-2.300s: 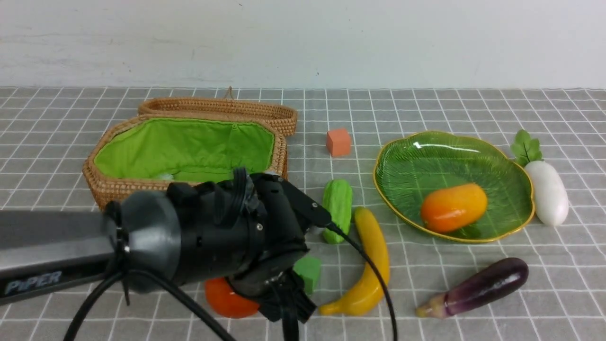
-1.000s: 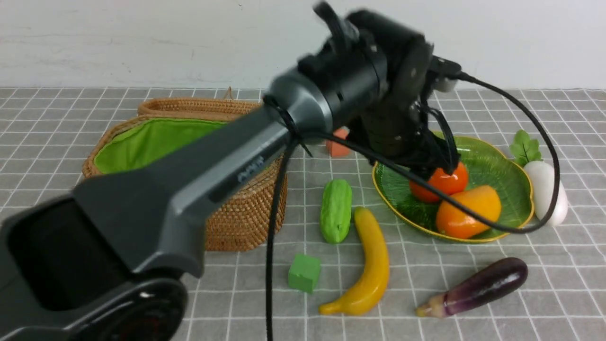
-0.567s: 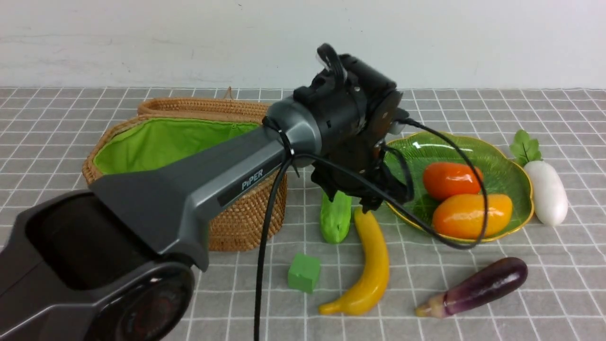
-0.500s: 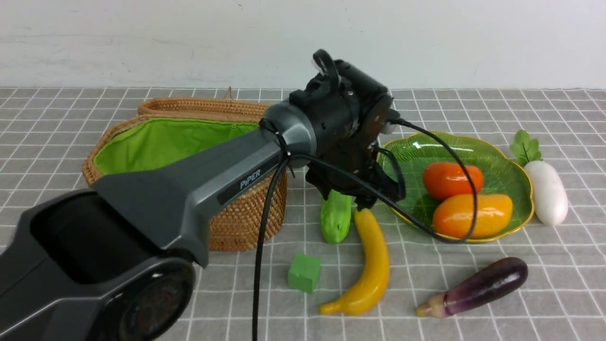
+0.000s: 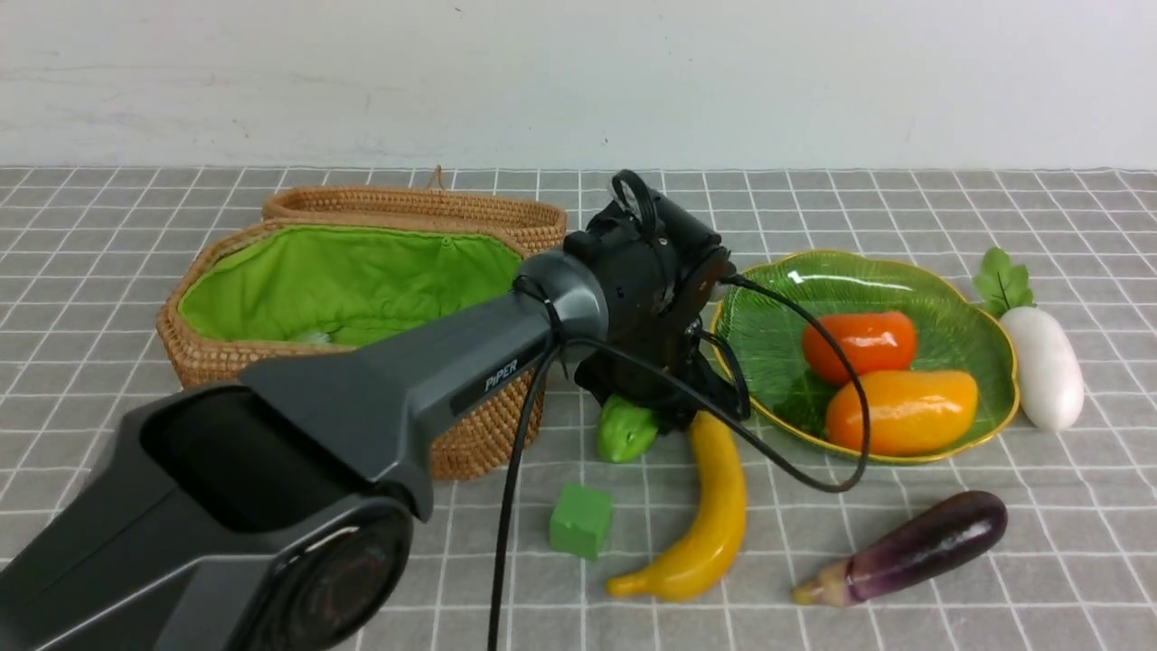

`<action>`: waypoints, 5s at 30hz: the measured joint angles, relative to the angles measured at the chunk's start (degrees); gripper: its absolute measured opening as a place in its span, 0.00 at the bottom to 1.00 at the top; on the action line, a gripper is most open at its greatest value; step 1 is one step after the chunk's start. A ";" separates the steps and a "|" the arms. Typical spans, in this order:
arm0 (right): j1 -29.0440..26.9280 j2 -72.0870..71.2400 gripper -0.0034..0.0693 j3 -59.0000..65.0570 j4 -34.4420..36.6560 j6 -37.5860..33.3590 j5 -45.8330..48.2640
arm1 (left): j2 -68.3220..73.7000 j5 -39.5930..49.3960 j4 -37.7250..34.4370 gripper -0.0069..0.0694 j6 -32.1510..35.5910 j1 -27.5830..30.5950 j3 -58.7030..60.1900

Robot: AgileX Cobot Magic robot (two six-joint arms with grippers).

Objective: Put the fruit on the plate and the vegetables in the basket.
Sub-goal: Take a chayote with your left arm and place it on the basket on the left, then use the right arm to grab a banana and put it into the right plate, then grab an eggplant with your right arm and place it in the basket on the left.

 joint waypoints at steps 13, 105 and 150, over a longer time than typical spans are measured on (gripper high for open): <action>0.00 0.00 0.21 0.00 1.27 -0.12 -3.12 | -34.14 10.64 -1.97 0.64 27.09 -1.48 9.07; -21.32 90.36 0.47 -46.87 -4.04 -30.17 -12.49 | -117.07 -20.44 -3.84 0.07 -3.25 -6.79 89.63; -3.36 65.01 0.72 -11.25 2.60 -67.45 -15.80 | -117.07 -23.53 -5.18 0.07 3.83 -6.79 89.63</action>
